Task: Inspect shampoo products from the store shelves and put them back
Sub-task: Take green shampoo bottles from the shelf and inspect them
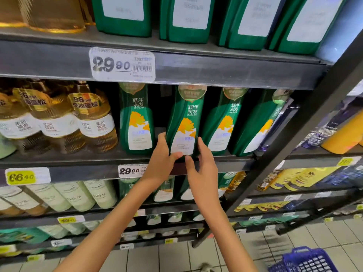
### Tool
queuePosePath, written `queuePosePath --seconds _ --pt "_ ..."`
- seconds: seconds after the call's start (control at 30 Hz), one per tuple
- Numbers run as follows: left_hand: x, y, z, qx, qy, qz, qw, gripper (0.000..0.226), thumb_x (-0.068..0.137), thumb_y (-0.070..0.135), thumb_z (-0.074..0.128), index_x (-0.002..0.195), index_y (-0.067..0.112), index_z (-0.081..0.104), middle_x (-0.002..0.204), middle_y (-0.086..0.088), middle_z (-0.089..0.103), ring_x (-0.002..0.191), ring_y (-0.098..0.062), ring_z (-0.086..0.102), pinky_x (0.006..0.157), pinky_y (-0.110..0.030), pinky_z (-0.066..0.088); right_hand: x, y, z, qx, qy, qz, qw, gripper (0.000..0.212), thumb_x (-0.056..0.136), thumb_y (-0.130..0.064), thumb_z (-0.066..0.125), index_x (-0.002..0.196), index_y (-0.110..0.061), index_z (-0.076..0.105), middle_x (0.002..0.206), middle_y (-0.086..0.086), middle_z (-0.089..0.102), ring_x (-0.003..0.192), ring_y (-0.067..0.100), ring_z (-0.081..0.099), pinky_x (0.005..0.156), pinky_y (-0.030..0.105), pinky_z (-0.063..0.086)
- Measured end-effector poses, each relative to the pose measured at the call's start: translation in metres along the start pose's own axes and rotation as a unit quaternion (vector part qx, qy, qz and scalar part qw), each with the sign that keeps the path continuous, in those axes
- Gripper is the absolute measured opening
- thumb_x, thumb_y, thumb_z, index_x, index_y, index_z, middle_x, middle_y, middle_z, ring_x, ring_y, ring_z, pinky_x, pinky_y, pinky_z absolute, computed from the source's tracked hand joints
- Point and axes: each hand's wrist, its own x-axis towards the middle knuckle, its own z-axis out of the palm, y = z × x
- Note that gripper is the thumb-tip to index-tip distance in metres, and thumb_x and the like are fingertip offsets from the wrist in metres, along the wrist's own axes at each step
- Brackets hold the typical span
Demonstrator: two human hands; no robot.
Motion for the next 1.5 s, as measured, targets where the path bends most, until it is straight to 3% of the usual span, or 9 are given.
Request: queuePosePath --seconds 0.1,0.37,0.6,0.8,0.93,1.03,1.17,1.37,1.5 --pt "0.003 0.002 0.001 0.002 0.003 -0.009 1.000 0.033 0.088 -0.001 0.055 0.110 0.011 0.034 0.123 -0.007 0.053 0.114 -0.017 0.051 0.089 -0.019 0.041 -0.007 0.002 -0.001 -0.006 -0.006 0.004 1.000 0.048 0.096 -0.013 0.052 0.141 -0.020 0.039 0.144 -0.007 0.040 0.133 0.002 0.036 0.109 0.013 0.027" --pt "0.005 0.004 -0.002 0.058 -0.002 -0.017 0.998 0.029 0.090 0.002 0.054 0.109 -0.002 0.033 0.120 -0.016 0.054 0.114 -0.024 0.052 0.093 -0.038 0.044 -0.003 0.009 -0.008 0.006 -0.049 0.019 0.999 0.050 0.095 -0.011 0.052 0.142 -0.019 0.038 0.144 -0.008 0.040 0.130 0.000 0.038 0.110 0.017 0.028" --pt "0.011 0.005 -0.004 0.089 -0.009 -0.024 0.996 0.048 0.091 0.007 0.055 0.127 -0.007 0.027 0.131 -0.024 0.046 0.124 -0.031 0.045 0.103 -0.045 0.037 -0.003 0.011 -0.009 0.033 -0.068 0.057 0.995 0.050 0.097 -0.013 0.049 0.145 -0.022 0.034 0.141 -0.006 0.042 0.126 0.000 0.037 0.105 0.017 0.029" --pt "0.007 0.000 -0.003 0.080 0.012 -0.001 0.997 0.047 0.090 0.010 0.058 0.129 0.000 0.033 0.131 -0.011 0.050 0.124 -0.022 0.046 0.097 -0.019 0.034 -0.012 0.007 -0.008 0.046 -0.068 0.053 0.995 0.047 0.097 -0.012 0.050 0.141 -0.018 0.039 0.140 -0.005 0.047 0.128 0.004 0.043 0.110 0.024 0.033" --pt "0.002 -0.002 -0.004 0.085 0.017 -0.004 0.996 0.069 0.091 0.014 0.056 0.146 0.004 0.017 0.150 -0.010 0.032 0.139 -0.020 0.029 0.114 -0.035 0.024 -0.017 0.001 -0.004 0.043 -0.079 0.049 0.995 0.045 0.097 -0.013 0.050 0.140 -0.020 0.041 0.138 -0.005 0.049 0.127 0.004 0.045 0.109 0.023 0.034" --pt "-0.008 -0.004 -0.002 0.090 0.034 -0.026 0.995 0.071 0.093 0.012 0.053 0.149 0.010 0.009 0.154 -0.006 0.023 0.142 -0.017 0.021 0.112 -0.026 0.018 -0.018 -0.001 -0.001 0.041 -0.082 0.043 0.995 0.044 0.097 -0.013 0.051 0.139 -0.021 0.042 0.137 -0.006 0.050 0.126 0.004 0.046 0.108 0.022 0.035" --pt "-0.026 -0.010 -0.008 0.080 0.047 -0.052 0.994 0.061 0.094 0.010 0.050 0.147 0.017 0.020 0.151 0.001 0.030 0.139 -0.016 0.027 0.108 -0.025 0.025 -0.019 -0.005 0.004 0.047 -0.083 0.024 0.995 0.043 0.096 -0.011 0.050 0.137 -0.022 0.043 0.133 -0.009 0.051 0.125 0.002 0.046 0.107 0.020 0.035" --pt "-0.063 -0.007 -0.040 -0.042 0.038 -0.039 0.998 0.041 0.094 0.008 0.049 0.133 0.021 0.047 0.131 0.006 0.054 0.123 -0.006 0.048 0.103 -0.023 0.036 -0.011 -0.021 0.022 0.052 -0.094 -0.021 0.994 0.045 0.096 -0.011 0.051 0.139 -0.020 0.042 0.141 -0.006 0.047 0.130 -0.002 0.040 0.108 0.013 0.030" --pt "-0.070 0.000 -0.073 -0.036 0.105 -0.027 0.993 0.035 0.094 0.014 0.050 0.129 0.019 0.053 0.120 0.009 0.059 0.108 0.012 0.052 0.091 -0.005 0.040 0.005 -0.039 0.039 0.031 -0.075 -0.078 0.994 0.054 0.096 -0.016 0.053 0.146 -0.016 0.031 0.150 -0.006 0.036 0.138 0.001 0.030 0.114 0.018 0.023"
